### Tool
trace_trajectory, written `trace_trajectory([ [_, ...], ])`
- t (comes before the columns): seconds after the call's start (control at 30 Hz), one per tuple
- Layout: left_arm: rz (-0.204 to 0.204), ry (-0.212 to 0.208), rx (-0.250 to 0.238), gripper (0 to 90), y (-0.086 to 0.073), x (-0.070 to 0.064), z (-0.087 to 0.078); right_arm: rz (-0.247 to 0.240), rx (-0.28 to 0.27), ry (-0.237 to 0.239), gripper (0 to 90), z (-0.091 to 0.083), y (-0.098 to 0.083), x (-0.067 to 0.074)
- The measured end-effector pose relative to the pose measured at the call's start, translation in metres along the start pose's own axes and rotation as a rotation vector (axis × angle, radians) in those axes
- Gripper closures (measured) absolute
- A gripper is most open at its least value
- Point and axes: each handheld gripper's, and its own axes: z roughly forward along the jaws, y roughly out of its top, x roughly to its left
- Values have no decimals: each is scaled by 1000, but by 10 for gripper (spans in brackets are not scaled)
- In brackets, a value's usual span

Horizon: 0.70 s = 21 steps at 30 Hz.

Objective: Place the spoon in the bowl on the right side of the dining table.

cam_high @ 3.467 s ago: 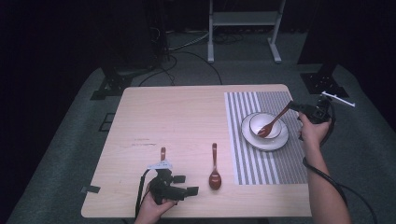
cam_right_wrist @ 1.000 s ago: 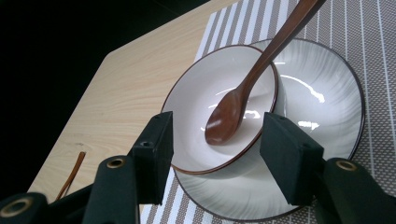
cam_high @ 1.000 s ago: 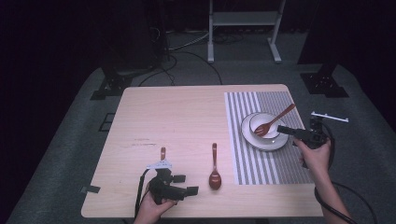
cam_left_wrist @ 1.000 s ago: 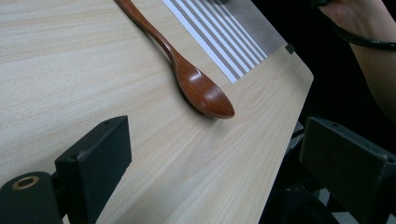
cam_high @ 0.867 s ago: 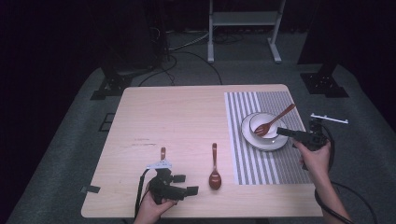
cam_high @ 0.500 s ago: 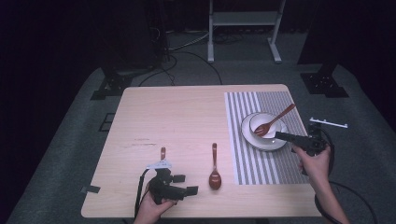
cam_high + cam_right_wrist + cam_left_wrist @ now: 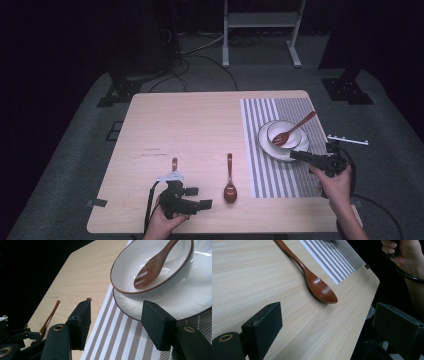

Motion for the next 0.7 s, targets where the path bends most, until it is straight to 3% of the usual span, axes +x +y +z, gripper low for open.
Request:
trace_trajectory([
  [0.7,-7,-2,0,78,0,2,-1,-14,51,38,380,8,-32,10],
])
